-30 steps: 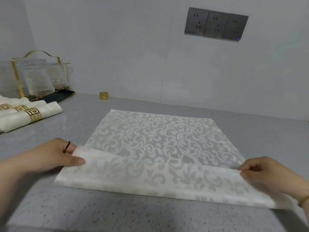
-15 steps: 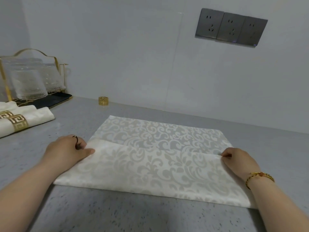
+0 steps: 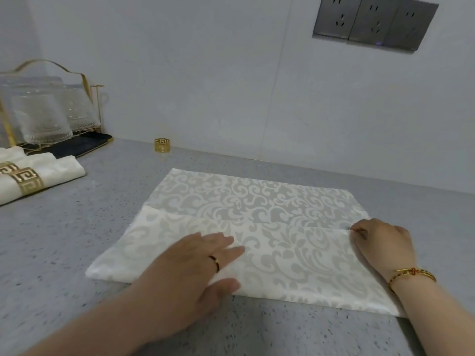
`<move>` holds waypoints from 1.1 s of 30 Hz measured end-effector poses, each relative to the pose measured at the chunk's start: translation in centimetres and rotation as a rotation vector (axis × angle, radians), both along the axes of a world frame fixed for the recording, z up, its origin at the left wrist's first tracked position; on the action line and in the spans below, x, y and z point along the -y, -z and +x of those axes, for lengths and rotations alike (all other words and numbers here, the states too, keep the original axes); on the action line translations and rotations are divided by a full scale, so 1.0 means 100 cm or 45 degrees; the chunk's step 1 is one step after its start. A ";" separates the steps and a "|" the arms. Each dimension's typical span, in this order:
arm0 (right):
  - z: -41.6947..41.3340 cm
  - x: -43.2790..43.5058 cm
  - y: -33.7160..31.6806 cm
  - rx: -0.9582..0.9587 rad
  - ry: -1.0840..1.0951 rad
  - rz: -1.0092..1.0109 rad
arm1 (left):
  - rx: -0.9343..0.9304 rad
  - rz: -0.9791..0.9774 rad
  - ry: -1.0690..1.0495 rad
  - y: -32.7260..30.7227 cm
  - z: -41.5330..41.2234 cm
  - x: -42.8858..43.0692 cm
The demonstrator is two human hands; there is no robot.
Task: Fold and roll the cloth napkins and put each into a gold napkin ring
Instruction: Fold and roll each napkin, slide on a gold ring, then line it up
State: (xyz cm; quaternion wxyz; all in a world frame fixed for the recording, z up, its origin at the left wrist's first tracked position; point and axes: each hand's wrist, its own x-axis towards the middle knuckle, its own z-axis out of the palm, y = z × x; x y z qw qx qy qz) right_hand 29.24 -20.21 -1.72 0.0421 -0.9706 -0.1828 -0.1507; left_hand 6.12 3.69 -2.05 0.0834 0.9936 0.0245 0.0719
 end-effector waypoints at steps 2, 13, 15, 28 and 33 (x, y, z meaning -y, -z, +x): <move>-0.008 -0.003 -0.005 0.025 -0.061 0.114 | -0.079 0.109 -0.033 0.003 0.002 0.006; -0.112 -0.077 0.012 -0.394 -1.014 -0.178 | -0.255 0.004 -0.049 0.018 0.015 -0.001; -0.112 -0.076 0.009 -0.499 -0.977 -0.260 | -0.272 0.012 -0.065 0.019 0.015 -0.001; -0.158 -0.049 -0.008 -0.762 -0.958 -0.176 | -0.289 0.030 -0.047 0.019 -0.027 0.021; -0.110 -0.079 -0.023 -0.632 -0.685 0.297 | -0.223 -0.002 -0.079 0.019 -0.024 0.020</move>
